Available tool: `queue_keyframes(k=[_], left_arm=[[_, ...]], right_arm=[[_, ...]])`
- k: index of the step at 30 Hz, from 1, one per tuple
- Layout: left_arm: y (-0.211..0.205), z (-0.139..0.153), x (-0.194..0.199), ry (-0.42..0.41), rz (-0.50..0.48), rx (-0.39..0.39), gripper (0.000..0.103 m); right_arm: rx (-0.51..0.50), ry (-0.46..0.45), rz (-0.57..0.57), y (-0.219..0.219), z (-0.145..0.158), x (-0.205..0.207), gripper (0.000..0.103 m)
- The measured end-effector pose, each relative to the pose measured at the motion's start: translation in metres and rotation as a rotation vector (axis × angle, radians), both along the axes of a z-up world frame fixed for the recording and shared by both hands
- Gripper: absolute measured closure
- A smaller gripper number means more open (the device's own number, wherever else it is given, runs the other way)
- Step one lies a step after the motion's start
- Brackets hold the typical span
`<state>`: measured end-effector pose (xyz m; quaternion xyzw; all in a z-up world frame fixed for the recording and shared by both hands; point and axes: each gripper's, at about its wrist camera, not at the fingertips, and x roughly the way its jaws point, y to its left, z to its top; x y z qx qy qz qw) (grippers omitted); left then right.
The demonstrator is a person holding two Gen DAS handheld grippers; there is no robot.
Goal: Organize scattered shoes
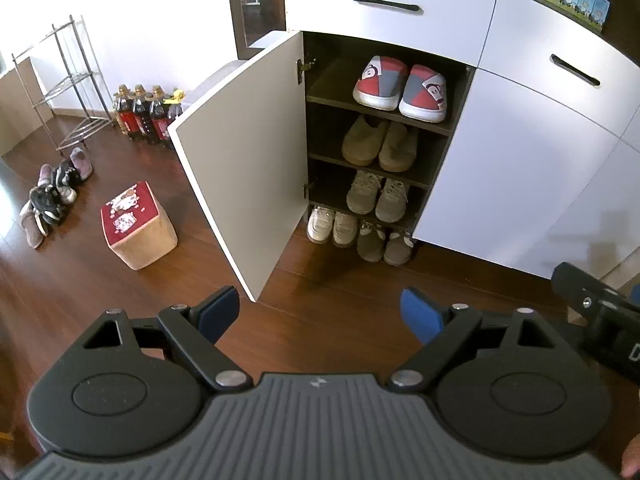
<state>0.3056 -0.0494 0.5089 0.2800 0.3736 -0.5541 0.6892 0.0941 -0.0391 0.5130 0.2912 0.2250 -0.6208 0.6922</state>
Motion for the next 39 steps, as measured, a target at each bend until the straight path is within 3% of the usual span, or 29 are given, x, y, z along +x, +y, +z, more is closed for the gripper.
queue_keyframes(k=[5, 17, 25, 32, 39], left_arm=[[0.006, 0.007, 0.002, -0.019, 0.006, 0.018, 0.013], [0.017, 0.023, 0.002, -0.090, 0.024, -0.018, 0.013], [0.026, 0.031, 0.002, -0.079, 0.020, -0.014, 0.013], [0.033, 0.038, 0.009, -0.076, 0.029, -0.024, 0.013], [0.013, 0.018, -0.002, -0.082, -0.040, -0.012, 0.013]], right_arm=[[0.001, -0.020, 0.009, 0.004, 0.011, 0.006, 0.001], [-0.003, -0.020, 0.002, 0.008, 0.028, 0.011, 0.001], [0.023, -0.022, 0.011, 0.006, 0.039, 0.017, 0.001], [0.032, -0.007, 0.027, 0.008, 0.033, 0.022, 0.001], [0.062, 0.015, -0.010, -0.007, 0.012, 0.015, 0.001]])
